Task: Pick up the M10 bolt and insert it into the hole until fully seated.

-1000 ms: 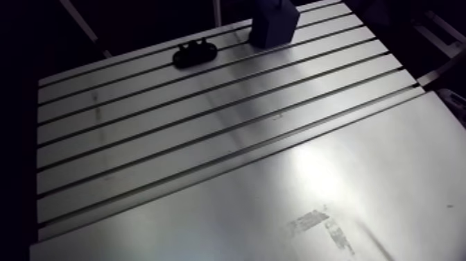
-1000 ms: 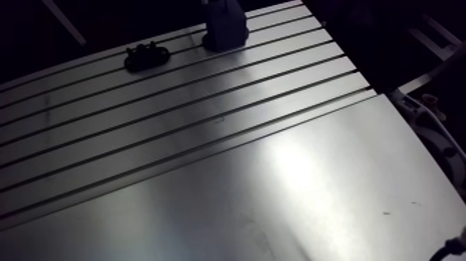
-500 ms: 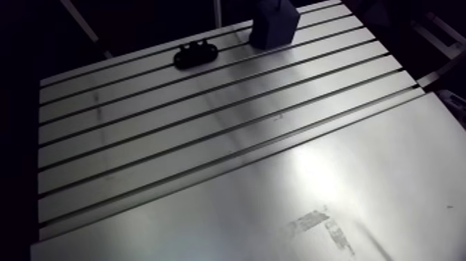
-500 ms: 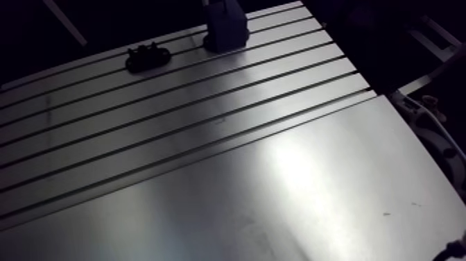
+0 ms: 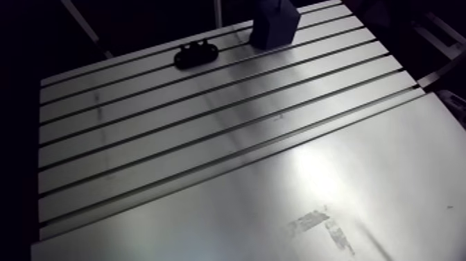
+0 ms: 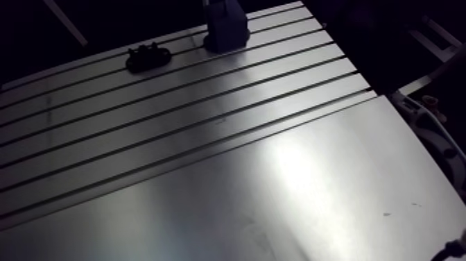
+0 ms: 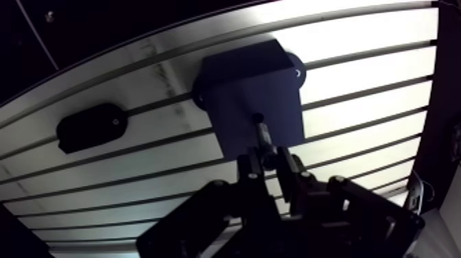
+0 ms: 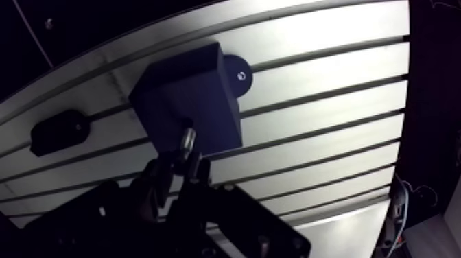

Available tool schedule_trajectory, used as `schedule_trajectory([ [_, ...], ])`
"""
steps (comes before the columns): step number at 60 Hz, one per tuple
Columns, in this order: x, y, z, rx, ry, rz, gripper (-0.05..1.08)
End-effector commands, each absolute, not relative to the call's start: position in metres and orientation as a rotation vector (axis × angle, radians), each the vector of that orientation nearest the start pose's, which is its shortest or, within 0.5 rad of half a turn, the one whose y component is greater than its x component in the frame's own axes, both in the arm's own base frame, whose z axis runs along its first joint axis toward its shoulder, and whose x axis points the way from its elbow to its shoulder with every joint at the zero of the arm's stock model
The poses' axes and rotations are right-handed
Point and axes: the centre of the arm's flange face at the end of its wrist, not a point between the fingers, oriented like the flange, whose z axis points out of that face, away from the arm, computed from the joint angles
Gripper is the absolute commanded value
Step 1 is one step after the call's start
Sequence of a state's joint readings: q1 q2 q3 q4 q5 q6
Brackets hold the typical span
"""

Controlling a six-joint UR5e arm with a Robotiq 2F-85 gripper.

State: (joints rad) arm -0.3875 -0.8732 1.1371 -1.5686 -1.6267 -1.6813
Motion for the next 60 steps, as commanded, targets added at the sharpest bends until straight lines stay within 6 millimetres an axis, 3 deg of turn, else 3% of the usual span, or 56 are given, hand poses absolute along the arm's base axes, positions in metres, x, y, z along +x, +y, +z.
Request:
schedule_trajectory([
  [1,-0.7173,0.1541,0.2624,0.388,2.844,-0.016,1.08],
  [60,-0.7205,0.1553,0.2651,0.388,2.853,-0.015,1.08],
])
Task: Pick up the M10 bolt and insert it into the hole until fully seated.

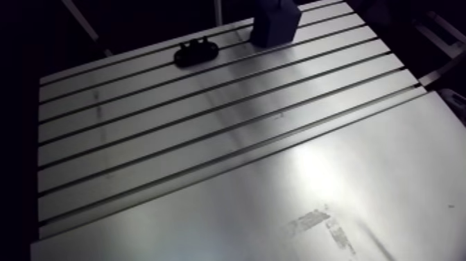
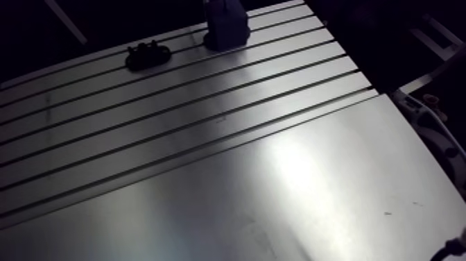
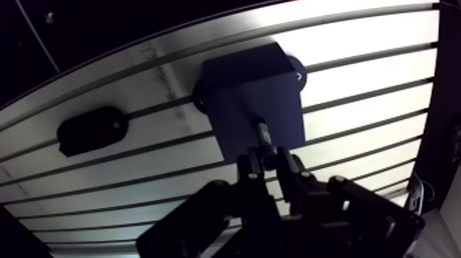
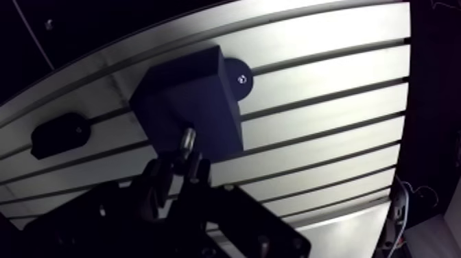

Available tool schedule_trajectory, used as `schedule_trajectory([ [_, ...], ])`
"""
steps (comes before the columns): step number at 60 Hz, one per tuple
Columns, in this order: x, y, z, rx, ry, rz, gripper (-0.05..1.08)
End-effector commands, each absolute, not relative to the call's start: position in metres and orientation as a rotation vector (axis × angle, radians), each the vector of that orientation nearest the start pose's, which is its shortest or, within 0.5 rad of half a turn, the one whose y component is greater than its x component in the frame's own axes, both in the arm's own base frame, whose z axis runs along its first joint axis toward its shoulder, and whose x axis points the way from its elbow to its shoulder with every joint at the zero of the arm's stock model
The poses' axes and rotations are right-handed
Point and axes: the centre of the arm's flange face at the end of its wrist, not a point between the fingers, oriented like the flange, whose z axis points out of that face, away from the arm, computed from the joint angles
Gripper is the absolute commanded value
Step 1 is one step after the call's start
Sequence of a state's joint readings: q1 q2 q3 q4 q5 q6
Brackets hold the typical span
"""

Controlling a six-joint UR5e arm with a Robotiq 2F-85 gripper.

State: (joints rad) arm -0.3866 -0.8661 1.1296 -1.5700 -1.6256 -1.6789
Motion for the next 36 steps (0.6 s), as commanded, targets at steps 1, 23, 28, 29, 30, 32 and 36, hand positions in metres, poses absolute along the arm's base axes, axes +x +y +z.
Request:
schedule_trajectory([
  [1,-0.7206,0.1553,0.2652,0.387,2.853,-0.015,1.08],
  [23,-0.7209,0.1519,0.2615,0.382,2.859,-0.012,1.08],
  [28,-0.7212,0.1519,0.2617,0.38,2.861,-0.012,1.08],
  [29,-0.7212,0.1519,0.2617,0.38,2.861,-0.012,1.08],
  [30,-0.7212,0.1519,0.2617,0.38,2.861,-0.012,1.08],
  [32,-0.7212,0.1519,0.2617,0.38,2.861,-0.012,1.08],
  [36,-0.7212,0.1519,0.2617,0.38,2.861,-0.012,1.08],
])
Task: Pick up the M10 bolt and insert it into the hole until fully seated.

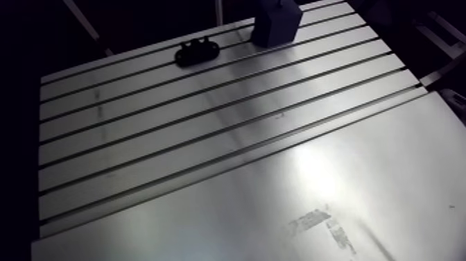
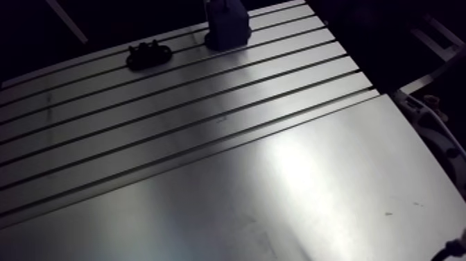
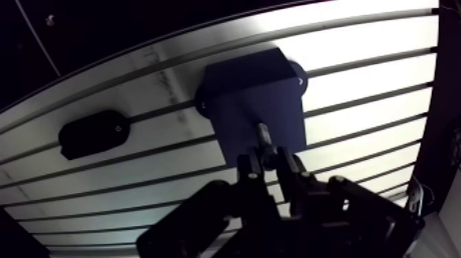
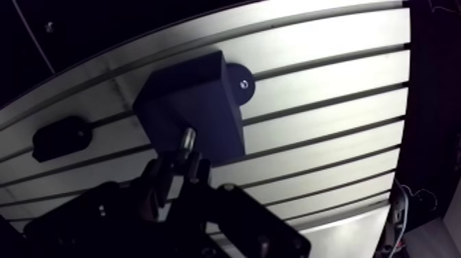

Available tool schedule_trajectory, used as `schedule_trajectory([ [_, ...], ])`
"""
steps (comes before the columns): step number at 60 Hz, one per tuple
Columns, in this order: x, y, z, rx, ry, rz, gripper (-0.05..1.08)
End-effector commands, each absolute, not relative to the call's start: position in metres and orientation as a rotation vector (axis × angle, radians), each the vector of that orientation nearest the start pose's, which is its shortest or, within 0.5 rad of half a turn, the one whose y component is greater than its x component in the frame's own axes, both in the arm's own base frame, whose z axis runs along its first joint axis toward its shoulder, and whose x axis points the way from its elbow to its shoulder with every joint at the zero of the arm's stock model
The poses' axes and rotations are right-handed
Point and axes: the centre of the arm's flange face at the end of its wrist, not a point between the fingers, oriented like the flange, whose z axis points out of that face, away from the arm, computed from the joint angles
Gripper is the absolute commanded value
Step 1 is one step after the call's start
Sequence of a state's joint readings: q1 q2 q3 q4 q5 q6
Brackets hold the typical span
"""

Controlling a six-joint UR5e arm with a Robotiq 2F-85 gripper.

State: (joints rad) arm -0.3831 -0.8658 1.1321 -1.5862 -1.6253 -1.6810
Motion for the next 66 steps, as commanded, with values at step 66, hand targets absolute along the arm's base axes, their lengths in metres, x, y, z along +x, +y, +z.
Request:
schedule_trajectory([
  [66,-0.7164,0.1514,0.2517,0.381,2.842,-0.017,1.08],
])
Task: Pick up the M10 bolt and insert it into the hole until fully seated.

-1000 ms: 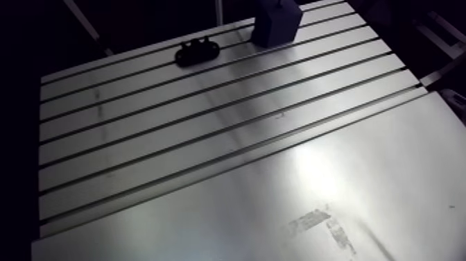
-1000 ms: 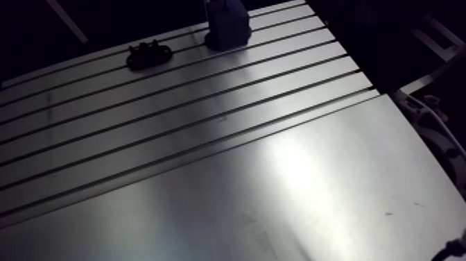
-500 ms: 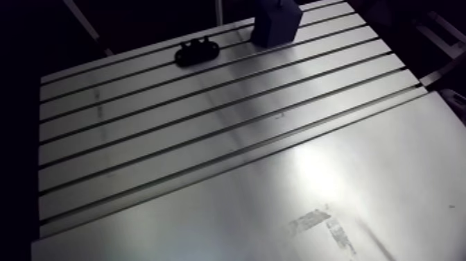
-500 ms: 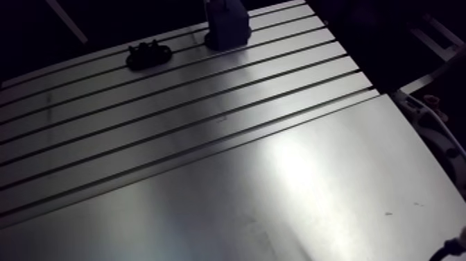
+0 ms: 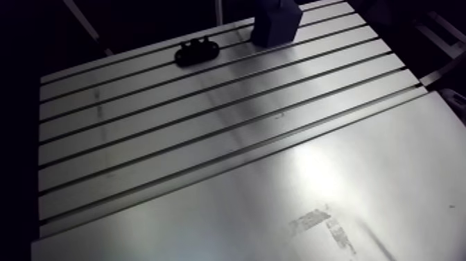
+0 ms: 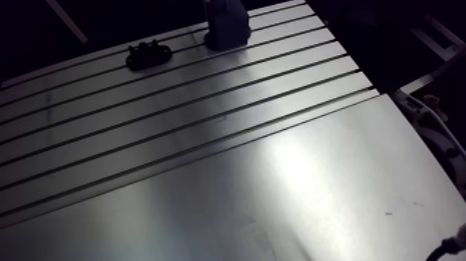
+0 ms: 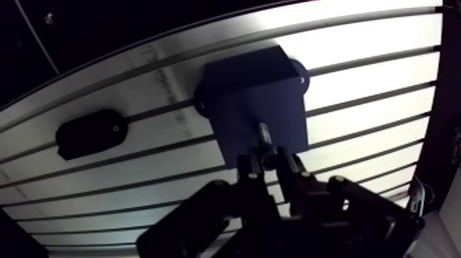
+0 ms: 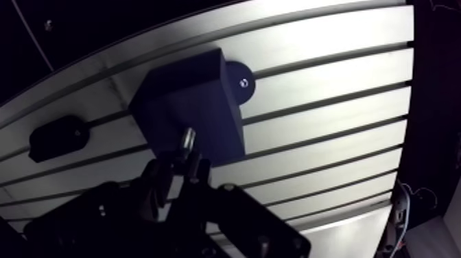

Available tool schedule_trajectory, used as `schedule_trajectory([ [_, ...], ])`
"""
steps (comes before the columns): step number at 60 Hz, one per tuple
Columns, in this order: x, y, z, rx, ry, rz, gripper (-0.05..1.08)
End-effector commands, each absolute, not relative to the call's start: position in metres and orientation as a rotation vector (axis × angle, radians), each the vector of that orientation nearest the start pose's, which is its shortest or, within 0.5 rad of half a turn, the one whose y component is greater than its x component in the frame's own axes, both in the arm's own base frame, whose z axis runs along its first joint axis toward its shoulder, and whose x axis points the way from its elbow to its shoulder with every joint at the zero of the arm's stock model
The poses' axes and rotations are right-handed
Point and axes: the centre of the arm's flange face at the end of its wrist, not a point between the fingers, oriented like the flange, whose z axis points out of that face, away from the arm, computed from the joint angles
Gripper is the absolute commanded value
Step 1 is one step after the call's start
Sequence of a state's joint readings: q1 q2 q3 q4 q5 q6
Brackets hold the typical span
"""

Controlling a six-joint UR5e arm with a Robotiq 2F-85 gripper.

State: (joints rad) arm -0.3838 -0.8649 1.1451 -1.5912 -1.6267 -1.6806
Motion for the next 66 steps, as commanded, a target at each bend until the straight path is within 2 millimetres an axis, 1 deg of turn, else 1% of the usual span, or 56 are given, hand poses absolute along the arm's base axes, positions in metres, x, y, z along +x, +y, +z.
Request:
schedule_trajectory([
  [1,-0.716,0.151,0.252,0.381,2.842,-0.017,1.08],
  [10,-0.716,0.151,0.252,0.383,2.843,-0.016,1.08],
  [12,-0.716,0.151,0.252,0.383,2.843,-0.016,1.07],
  [13,-0.717,0.151,0.252,0.383,2.844,-0.015,1.03],
  [14,-0.717,0.152,0.253,0.386,2.848,-0.014,0.87],
  [15,-0.717,0.152,0.253,0.386,2.848,-0.014,0.87],
  [16,-0.718,0.151,0.254,0.384,2.854,-0.004,0.51],
  [17,-0.718,0.151,0.254,0.384,2.854,-0.004,0.51],
  [18,-0.719,0.151,0.255,0.379,2.859,0.005,0.04],
  [24,-0.718,0.148,0.255,0.369,2.875,0.004,0.0],
  [53,-0.718,0.15,0.26,0.363,2.899,0.003,0.0],
  [66,-0.715,0.144,0.273,0.359,2.915,-0.004,0.0],
])
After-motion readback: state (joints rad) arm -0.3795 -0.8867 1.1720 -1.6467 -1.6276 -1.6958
